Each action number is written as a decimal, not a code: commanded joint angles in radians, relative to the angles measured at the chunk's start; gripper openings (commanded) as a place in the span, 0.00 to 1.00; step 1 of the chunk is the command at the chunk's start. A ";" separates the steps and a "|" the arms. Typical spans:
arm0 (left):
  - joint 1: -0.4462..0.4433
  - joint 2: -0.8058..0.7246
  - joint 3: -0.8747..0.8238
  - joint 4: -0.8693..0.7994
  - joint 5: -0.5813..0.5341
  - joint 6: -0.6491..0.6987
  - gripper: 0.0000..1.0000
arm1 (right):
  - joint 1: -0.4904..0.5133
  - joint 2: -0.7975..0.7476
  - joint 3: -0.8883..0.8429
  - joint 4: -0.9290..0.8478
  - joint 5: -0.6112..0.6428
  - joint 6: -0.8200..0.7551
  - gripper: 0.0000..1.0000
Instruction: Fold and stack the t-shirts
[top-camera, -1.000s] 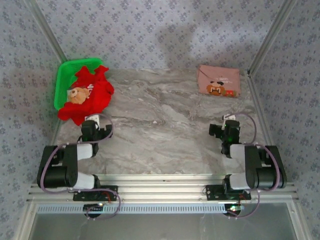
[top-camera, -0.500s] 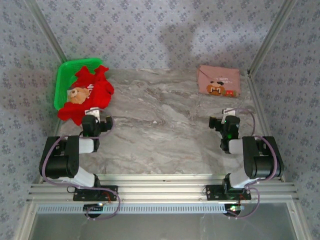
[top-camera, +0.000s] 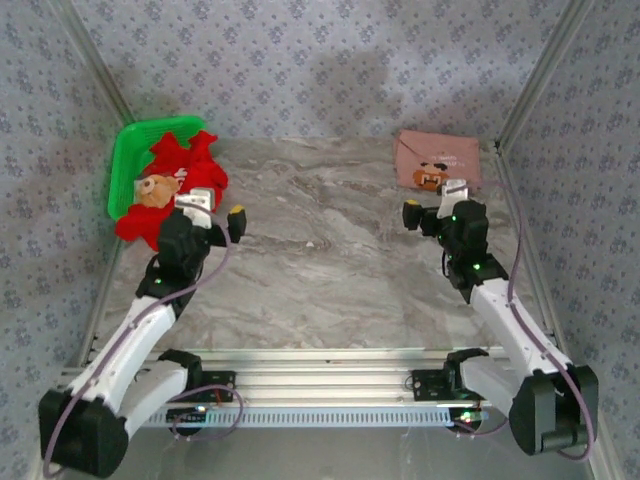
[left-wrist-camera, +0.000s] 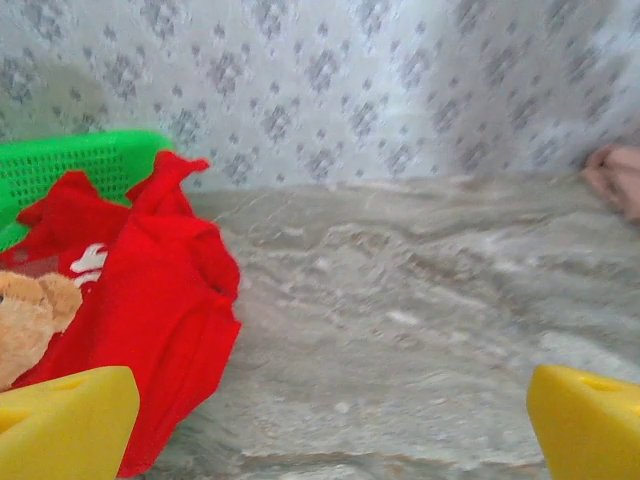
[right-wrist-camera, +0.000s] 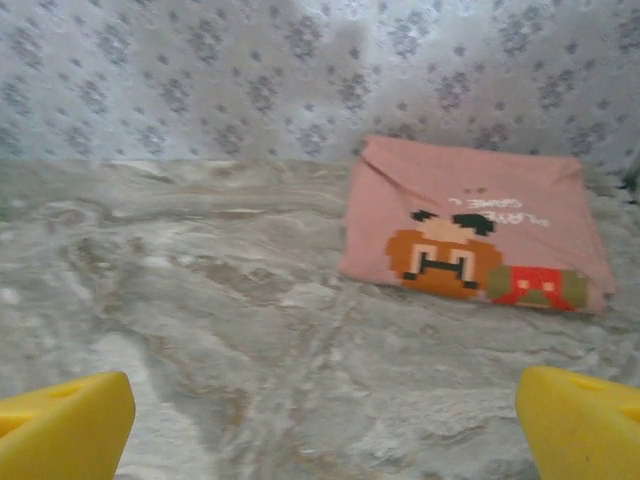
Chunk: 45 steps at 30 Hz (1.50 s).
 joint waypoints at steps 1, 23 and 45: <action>0.015 -0.002 0.176 -0.366 -0.143 -0.146 1.00 | 0.023 0.032 0.116 -0.298 -0.084 0.133 1.00; 0.404 1.196 1.493 -1.260 0.196 -0.119 0.94 | 0.286 0.498 0.659 -0.516 -0.265 0.234 1.00; 0.416 1.468 1.601 -1.222 0.358 -0.137 0.33 | 0.293 0.485 0.691 -0.513 -0.265 0.246 1.00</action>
